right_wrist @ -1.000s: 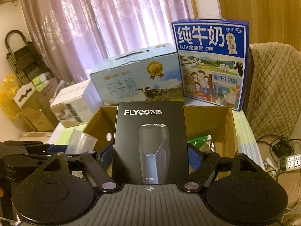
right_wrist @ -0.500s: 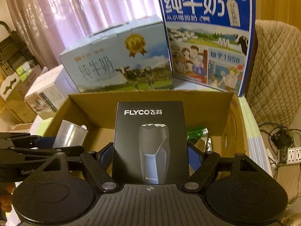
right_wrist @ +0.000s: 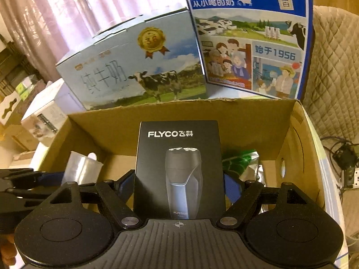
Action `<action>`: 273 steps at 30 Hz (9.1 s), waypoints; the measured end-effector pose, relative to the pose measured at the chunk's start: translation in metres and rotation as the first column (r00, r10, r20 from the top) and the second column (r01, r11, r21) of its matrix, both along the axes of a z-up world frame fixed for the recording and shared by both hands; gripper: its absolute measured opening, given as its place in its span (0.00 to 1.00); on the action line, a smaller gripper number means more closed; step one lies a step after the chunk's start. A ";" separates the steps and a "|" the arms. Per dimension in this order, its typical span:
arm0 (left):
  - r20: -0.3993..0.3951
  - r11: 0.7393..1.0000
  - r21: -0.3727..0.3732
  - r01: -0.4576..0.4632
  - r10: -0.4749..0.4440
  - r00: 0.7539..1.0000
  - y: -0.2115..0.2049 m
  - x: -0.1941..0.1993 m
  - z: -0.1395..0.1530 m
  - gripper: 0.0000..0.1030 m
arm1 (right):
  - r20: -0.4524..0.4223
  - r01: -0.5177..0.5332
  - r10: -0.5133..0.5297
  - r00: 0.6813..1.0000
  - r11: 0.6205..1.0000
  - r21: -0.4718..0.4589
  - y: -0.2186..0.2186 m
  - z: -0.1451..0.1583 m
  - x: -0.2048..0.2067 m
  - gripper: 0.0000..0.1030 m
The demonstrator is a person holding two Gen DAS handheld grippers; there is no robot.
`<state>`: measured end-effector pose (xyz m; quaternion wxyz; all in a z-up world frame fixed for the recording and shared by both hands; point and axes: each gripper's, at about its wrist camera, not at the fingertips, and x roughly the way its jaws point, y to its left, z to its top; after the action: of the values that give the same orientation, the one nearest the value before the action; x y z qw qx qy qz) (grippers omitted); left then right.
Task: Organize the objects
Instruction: 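Carry the cup and FLYCO box with both grippers over the cardboard box, then open the left gripper to drop the cup while the right gripper releases the FLYCO box, then withdraw both grippers from the box toward the plug adapter and cable, then grasp the white plug adapter with the left gripper while the right gripper grasps the black USB cable, then lift the plug adapter and USB cable with both grippers toward the cardboard box, then carry the plug adapter and USB cable with both grippers over the box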
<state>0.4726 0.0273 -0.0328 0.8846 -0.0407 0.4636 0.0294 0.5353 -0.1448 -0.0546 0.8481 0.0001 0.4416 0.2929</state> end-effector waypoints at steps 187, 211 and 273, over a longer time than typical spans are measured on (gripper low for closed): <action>-0.189 0.958 0.017 -0.287 0.285 0.940 0.034 -0.274 -0.081 0.63 | 0.066 -0.492 0.505 0.860 0.858 -0.148 -0.008 -0.059 -0.221 0.59; -0.180 0.980 0.004 -0.197 0.194 0.964 0.013 -0.261 -0.082 0.63 | -0.030 -0.428 0.428 0.903 0.896 -0.115 -0.005 -0.079 -0.253 0.34; 0.053 1.000 -0.008 -0.017 0.017 0.998 -0.021 -0.228 0.026 0.63 | 0.001 -0.241 0.243 0.970 0.958 0.153 -0.053 0.017 -0.229 0.11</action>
<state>0.2449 0.0062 -0.0069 0.8961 -0.0486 0.4398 0.0341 0.3066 -0.1977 -0.0379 0.7993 0.0135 0.4223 0.4272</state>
